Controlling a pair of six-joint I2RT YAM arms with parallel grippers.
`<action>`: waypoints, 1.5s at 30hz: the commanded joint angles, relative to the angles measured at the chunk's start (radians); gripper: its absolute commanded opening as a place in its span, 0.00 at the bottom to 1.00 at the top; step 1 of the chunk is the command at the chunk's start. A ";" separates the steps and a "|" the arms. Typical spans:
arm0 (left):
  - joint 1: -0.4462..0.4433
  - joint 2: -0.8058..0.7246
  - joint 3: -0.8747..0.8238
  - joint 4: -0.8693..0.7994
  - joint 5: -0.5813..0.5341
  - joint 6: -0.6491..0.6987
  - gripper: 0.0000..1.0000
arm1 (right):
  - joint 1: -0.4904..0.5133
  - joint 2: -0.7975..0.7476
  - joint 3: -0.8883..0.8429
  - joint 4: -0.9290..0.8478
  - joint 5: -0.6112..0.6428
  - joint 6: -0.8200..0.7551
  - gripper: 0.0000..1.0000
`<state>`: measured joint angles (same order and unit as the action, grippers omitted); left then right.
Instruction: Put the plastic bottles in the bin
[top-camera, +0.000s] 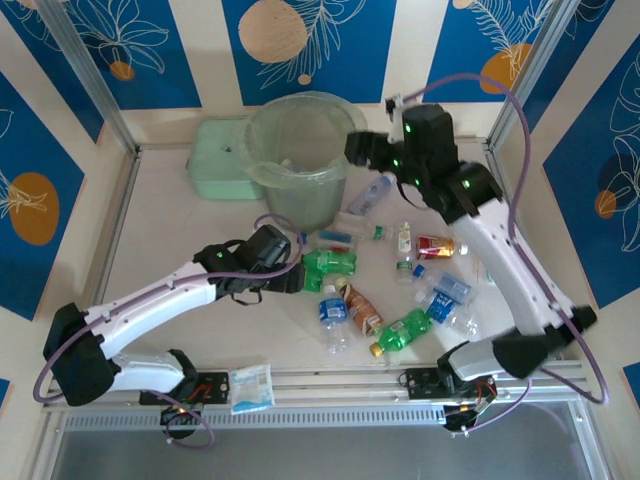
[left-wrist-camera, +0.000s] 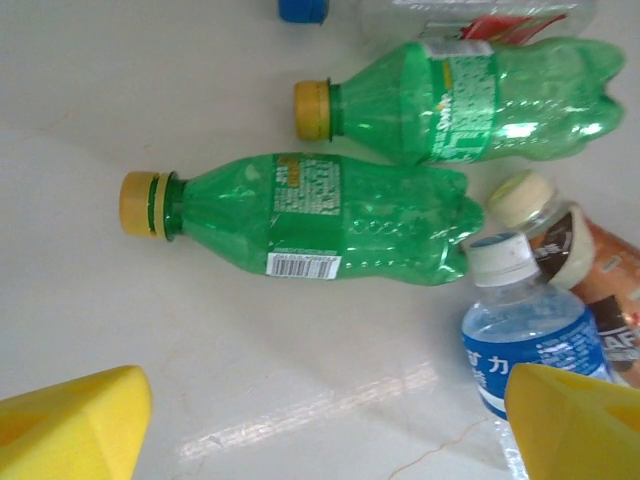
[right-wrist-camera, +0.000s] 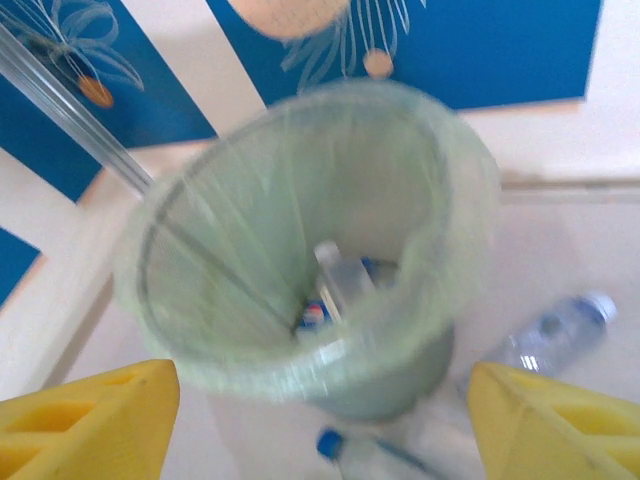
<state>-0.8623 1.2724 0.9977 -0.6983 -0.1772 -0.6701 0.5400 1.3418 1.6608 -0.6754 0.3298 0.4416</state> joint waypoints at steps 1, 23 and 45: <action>-0.006 0.019 0.002 -0.020 -0.038 -0.064 1.00 | 0.020 -0.113 -0.141 -0.069 0.071 0.020 0.79; -0.004 0.044 -0.023 0.032 -0.054 -0.208 0.96 | -0.241 -0.009 -0.579 -0.199 -0.057 0.177 0.71; -0.005 -0.017 -0.047 0.069 0.008 -0.073 0.92 | -0.225 0.020 -0.621 -0.293 0.085 0.323 0.78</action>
<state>-0.8623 1.2552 0.9524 -0.6479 -0.2108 -0.7948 0.2905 1.4349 1.0668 -0.9092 0.4347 0.6994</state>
